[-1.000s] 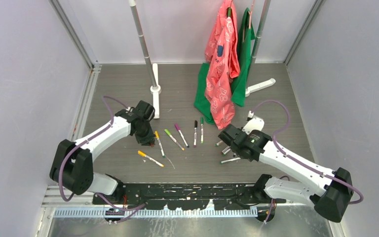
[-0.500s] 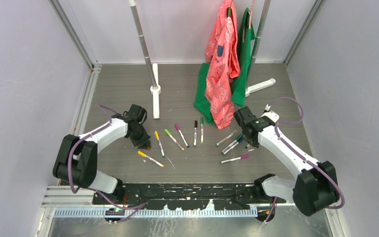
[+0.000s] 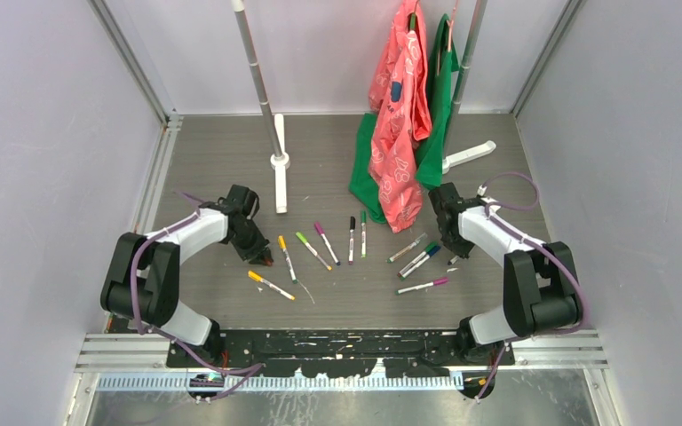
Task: Open the pen caps
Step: Place the pen cap at the center of the board, then move the distractor to the center of the board.
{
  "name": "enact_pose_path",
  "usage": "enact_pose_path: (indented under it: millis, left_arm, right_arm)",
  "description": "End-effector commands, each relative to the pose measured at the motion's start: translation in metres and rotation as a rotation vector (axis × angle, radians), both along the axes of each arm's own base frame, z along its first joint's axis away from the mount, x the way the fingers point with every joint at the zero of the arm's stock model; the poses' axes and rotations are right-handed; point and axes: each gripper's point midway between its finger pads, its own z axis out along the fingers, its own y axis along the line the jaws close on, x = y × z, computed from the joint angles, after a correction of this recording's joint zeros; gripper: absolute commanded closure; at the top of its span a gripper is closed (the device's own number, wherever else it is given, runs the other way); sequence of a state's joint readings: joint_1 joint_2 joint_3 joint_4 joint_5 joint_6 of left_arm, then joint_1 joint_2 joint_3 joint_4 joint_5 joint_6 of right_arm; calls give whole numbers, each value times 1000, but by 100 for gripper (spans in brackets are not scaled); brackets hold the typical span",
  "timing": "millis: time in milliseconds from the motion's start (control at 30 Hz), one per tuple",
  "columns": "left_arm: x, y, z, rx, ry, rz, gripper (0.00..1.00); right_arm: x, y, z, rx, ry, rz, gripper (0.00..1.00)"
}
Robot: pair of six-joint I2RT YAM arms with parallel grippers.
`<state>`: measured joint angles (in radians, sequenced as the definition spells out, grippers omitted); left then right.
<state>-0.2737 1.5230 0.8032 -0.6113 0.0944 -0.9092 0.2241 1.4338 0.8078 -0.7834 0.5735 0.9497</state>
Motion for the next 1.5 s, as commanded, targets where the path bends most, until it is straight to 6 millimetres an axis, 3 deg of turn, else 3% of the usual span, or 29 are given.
enact_pose_path:
  millis: [0, 200, 467, 767, 867, 1033, 1167, 1467]
  left_arm:
    - [2, 6, -16, 25, 6, 7, 88]
    - [-8, 9, -16, 30, 22, 14, 76]
    - [-9, 13, -4, 44, 7, 22, 64]
    - [-11, 18, 17, 65, -18, 36, 62]
    - [-6, 20, 36, 65, -63, 48, 62]
    - [14, 25, 78, 77, -199, 85, 61]
    - [36, 21, 104, 62, -287, 100, 60]
    - [105, 20, 121, 150, -342, 76, 60]
  right_arm:
    - [18, -2, 2, -4, -45, 7, 71]
    - [17, -3, -6, 13, -35, -1, 49]
    - [22, -2, 4, 20, -63, 2, 40]
    - [27, -1, 29, 26, -111, 13, 31]
    - [30, 0, 42, 34, -144, 13, 31]
    - [43, 0, 71, 37, -216, 7, 31]
    - [66, 4, 85, 49, -272, -11, 31]
    - [146, 14, 95, 85, -361, -61, 31]
